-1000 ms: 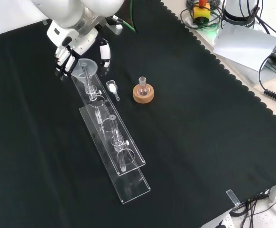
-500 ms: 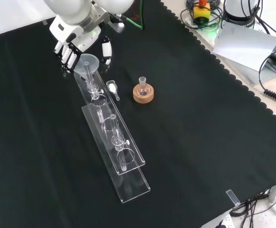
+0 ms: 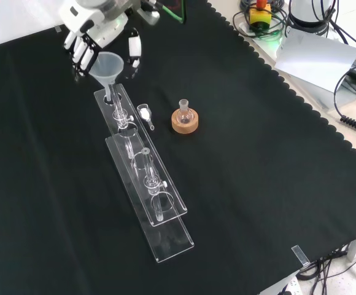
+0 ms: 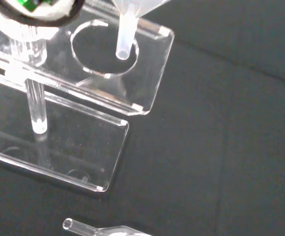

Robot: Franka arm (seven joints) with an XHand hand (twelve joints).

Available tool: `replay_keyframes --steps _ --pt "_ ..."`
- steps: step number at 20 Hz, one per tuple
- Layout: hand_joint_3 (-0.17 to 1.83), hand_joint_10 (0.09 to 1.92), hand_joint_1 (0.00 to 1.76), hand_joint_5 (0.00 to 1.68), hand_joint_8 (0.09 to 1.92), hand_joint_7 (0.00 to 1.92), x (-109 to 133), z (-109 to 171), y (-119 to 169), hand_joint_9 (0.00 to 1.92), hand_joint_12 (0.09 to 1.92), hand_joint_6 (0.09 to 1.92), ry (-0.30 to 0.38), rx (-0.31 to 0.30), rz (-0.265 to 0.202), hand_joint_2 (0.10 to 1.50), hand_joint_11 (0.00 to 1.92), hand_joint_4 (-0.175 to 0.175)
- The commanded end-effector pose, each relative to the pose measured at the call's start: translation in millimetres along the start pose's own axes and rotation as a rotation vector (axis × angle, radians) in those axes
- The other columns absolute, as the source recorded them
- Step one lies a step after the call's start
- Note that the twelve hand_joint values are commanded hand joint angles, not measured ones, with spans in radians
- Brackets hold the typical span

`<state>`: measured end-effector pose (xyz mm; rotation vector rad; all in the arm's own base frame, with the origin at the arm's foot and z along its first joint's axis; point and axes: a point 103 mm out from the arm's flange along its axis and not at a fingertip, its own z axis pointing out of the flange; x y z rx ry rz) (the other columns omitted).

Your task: Pick up the funnel from the transparent funnel stand.

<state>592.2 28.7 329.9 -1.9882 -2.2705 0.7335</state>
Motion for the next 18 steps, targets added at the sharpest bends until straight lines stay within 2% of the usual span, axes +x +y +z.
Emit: replay_keyframes --steps 1,9,12,18 --pt "0.57 0.53 0.79 0.65 0.62 0.42 -9.8 -21.1 -43.8 0.73 1.34 0.21 -0.007 -0.009 0.043 0.73 0.39 -0.013" --pt "0.58 0.5 0.79 0.59 0.64 0.4 -8.7 -32.3 -101.5 0.75 1.34 0.33 0.001 -0.041 0.086 0.72 0.4 -0.015" --pt "0.59 0.5 0.79 0.58 0.65 0.4 -2.3 -34.7 -120.6 0.75 1.34 0.34 0.004 -0.053 0.095 0.72 0.4 -0.015" --pt "0.59 0.51 0.79 0.57 0.65 0.4 14.5 -26.4 -143.7 0.76 1.34 0.35 0.002 -0.038 0.101 0.72 0.41 -0.015"
